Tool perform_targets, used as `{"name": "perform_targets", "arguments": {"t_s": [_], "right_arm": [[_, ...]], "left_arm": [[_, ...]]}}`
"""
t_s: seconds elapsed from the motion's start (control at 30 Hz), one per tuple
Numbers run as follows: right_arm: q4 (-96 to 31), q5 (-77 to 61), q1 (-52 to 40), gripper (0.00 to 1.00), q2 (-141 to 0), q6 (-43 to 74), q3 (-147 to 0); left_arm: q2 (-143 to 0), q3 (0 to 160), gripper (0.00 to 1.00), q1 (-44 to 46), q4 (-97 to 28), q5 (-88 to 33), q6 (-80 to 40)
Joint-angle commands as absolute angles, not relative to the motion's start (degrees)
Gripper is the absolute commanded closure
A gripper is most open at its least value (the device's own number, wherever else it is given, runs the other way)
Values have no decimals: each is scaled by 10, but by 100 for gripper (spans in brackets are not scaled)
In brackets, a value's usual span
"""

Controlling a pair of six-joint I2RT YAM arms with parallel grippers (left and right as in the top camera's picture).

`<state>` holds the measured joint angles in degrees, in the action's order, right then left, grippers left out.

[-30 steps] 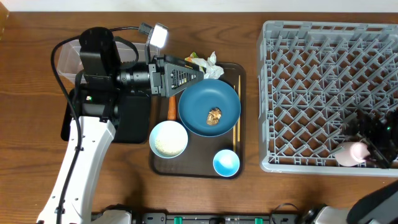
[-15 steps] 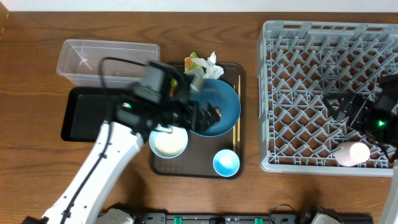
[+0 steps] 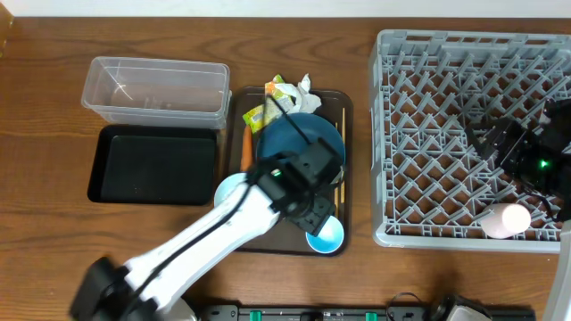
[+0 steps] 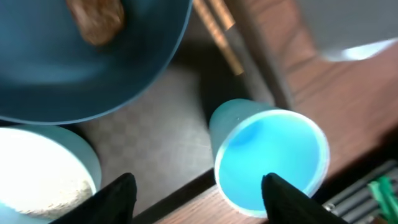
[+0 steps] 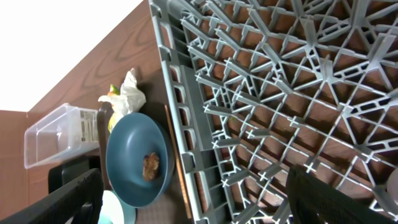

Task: Sort waste into correct bins and load items into the dishwasher rack
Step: 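Reach the left gripper to the blue cup and grasp it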

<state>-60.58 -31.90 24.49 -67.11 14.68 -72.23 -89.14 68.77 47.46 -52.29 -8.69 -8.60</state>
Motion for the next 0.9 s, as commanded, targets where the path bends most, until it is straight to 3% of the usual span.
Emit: {"name": "perform_targets", "arguments": {"t_s": [0.0, 0.23, 0.37, 0.7, 0.87], "right_arm": [[-609, -308, 241, 13, -671, 154, -729], [-616, -291, 241, 12, -672, 153, -729], [-620, -287, 241, 12, -672, 153, -729], [-623, -282, 241, 11, -672, 152, -729], [-623, -283, 241, 11, -672, 152, -729]], "left_arm": [[-933, 684, 40, 475, -526, -110, -68], [-978, 684, 62, 476, -523, -120, -68], [-978, 685, 94, 476, -523, -120, -69], [-929, 714, 94, 467, -560, -144, -62], [-861, 760, 94, 413, -592, -150, -62]]}}
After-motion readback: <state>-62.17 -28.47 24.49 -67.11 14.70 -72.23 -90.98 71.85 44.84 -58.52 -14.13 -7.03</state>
